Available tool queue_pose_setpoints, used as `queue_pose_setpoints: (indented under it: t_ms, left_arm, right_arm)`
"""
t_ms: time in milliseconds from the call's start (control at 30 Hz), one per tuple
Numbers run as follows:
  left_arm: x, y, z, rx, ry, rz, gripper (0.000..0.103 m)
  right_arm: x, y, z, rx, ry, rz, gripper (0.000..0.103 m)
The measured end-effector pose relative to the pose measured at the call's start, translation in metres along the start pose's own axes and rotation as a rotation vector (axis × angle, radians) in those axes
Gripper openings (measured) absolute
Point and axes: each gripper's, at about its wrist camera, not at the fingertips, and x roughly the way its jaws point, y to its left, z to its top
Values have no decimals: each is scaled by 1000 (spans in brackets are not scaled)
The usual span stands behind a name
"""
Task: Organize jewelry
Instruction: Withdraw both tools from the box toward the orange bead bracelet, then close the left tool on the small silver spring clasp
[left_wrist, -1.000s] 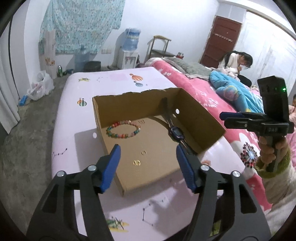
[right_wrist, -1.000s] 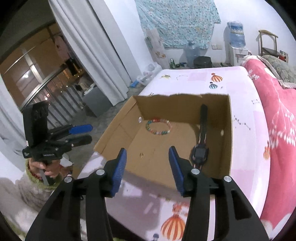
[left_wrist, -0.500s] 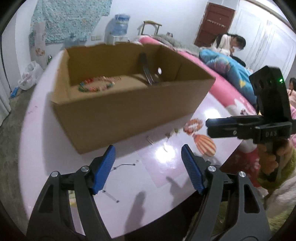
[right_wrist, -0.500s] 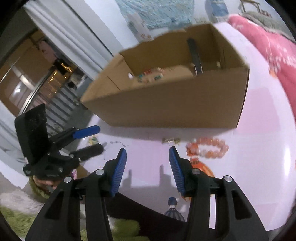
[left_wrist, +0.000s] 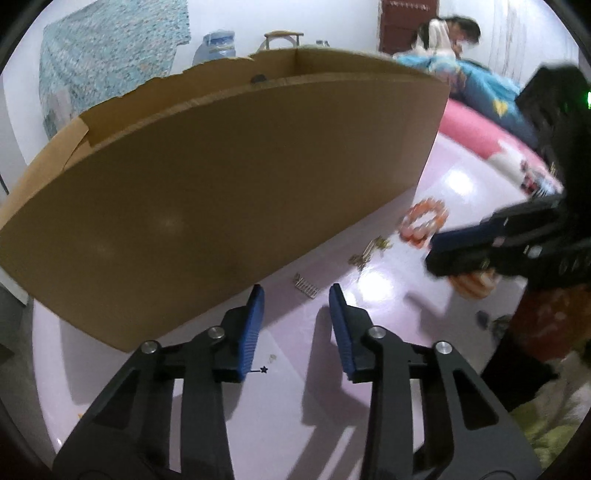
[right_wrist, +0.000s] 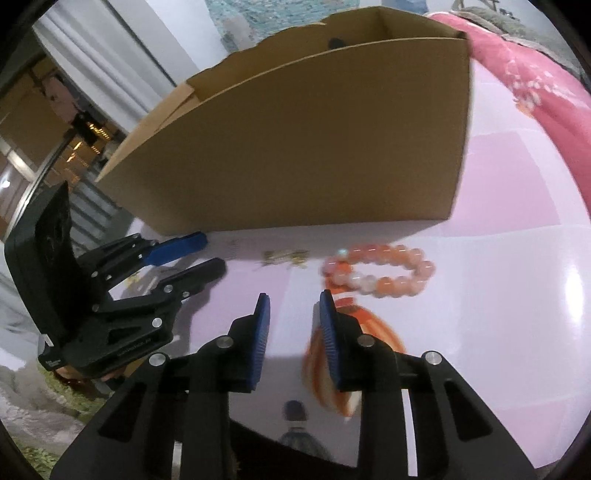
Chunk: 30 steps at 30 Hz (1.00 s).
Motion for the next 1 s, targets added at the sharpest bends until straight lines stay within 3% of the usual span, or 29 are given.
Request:
queue_pose_setpoints:
  t_ms: [200,400,667,933,1000]
  left_arm:
    - [1,0,3,39,-15,-10,31]
    - [4,2,6,58,-25,-55,23]
    - [8,0,9,86,-40,-82,22]
    - [7,-10,6,119,-49,-85,4]
    - [6,-11,5,117,-51,-79,4]
  right_arm:
    - [-2,-15,4,33,-14,-37,28]
    - [-7,-19,4,52,-33,-8,28]
    - [-23,-27,-7,70,-47,18,28]
    - [-32,-24,-6,78,-60,11,28]
    - [-35,-23,-7,74,-64,10,28]
